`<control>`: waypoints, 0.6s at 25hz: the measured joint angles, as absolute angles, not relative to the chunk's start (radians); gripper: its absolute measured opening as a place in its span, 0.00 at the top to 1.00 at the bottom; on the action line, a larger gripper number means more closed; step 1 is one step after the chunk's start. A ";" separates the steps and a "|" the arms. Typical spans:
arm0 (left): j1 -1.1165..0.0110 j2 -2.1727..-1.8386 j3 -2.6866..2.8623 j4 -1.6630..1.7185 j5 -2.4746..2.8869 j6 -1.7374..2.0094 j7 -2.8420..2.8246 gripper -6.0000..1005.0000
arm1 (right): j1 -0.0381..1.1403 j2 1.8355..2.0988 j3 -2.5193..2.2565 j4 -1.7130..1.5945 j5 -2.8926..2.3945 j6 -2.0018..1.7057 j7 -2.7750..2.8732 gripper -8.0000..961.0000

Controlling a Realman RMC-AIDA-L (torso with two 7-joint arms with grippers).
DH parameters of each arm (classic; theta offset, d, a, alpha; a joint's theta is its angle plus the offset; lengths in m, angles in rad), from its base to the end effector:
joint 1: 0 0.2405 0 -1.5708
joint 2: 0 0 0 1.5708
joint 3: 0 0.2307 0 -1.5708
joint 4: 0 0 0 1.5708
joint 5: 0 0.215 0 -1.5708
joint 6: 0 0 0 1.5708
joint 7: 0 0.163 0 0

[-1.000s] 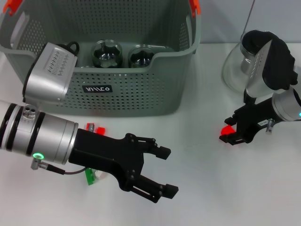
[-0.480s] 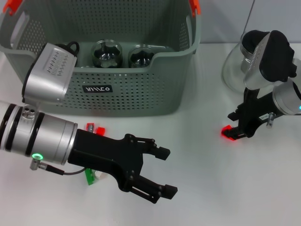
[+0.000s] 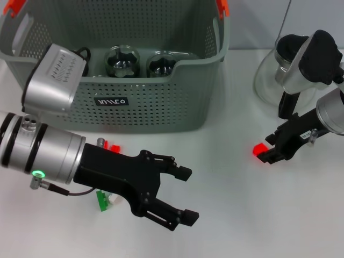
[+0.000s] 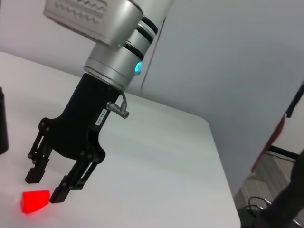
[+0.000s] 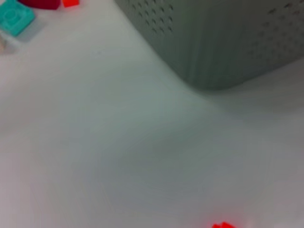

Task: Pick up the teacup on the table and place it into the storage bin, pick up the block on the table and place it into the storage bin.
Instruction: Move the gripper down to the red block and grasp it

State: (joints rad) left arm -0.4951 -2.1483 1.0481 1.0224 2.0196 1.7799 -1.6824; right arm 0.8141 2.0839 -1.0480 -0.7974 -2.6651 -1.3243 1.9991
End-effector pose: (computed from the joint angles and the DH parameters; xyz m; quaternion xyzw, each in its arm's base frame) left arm -0.1690 0.2895 -0.0240 0.9745 0.1516 0.1553 0.0576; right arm 0.2182 0.3901 -0.0276 -0.9508 0.2238 -0.1662 0.1354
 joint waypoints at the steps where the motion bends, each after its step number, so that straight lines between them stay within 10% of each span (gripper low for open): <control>1: -0.497 -2.145 1.048 1.028 2.020 1.790 -1.685 0.06 | 0.817 2.085 -1.048 -0.800 -2.671 -1.333 2.022 0.43; 15: -0.500 -2.133 1.057 1.027 2.093 1.797 -1.538 0.06 | 0.826 2.091 -1.112 -0.810 -2.683 -1.339 2.233 0.44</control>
